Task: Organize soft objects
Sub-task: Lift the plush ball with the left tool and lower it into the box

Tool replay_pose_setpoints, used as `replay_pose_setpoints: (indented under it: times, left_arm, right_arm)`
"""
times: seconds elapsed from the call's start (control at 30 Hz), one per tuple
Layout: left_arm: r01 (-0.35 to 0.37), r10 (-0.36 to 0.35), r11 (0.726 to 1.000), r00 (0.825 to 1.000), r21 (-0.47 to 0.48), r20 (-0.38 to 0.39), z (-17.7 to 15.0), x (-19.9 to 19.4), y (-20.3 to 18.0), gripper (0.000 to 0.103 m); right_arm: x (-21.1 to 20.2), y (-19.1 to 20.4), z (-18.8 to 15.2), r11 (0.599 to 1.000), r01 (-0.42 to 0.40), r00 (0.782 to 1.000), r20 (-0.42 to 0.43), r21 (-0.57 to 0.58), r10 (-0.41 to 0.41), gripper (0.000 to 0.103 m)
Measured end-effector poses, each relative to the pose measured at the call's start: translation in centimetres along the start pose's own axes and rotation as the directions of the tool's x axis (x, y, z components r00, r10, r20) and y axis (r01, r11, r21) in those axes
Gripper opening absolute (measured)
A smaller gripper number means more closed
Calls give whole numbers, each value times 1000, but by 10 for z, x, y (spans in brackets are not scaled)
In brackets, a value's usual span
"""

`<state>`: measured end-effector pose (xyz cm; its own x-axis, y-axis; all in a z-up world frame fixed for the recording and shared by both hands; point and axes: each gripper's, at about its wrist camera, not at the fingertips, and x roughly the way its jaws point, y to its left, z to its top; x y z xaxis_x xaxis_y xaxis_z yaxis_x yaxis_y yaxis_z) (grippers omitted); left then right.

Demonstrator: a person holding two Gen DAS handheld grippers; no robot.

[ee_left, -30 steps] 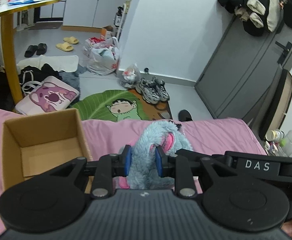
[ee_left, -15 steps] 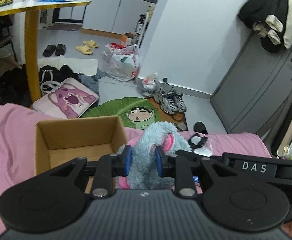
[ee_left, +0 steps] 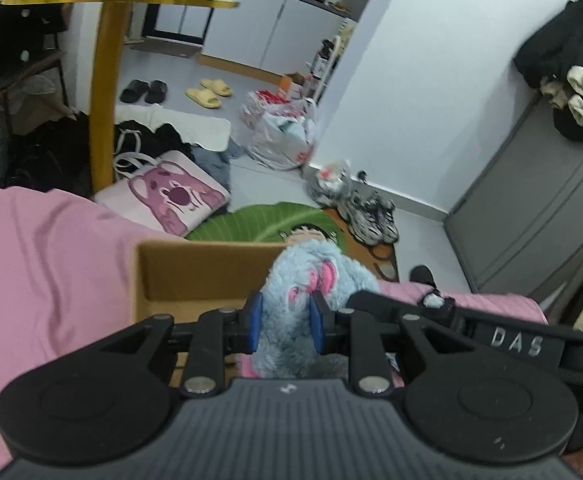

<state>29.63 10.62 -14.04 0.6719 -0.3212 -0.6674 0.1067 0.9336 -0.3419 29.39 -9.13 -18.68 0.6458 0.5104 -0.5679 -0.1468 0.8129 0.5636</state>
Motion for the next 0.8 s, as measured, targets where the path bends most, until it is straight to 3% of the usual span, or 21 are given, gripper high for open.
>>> replay_pose_setpoints:
  times: [0.43, 0.63, 0.7, 0.8]
  left_arm:
    - [-48, 45, 998, 997, -44, -70, 3, 39, 39, 23]
    - [-75, 70, 995, 995, -68, -75, 1, 49, 47, 21]
    - [-95, 91, 994, 993, -56, -76, 1, 50, 46, 21]
    - [-124, 122, 992, 990, -27, -67, 2, 47, 42, 22]
  right_arm:
    - [55, -2, -8, 998, 60, 994, -89, 6, -59, 22]
    - [62, -1, -10, 996, 90, 993, -72, -7, -91, 22]
    - [61, -2, -9, 996, 84, 994, -69, 10, -83, 27]
    - [59, -3, -5, 996, 83, 995, -65, 17, -82, 44]
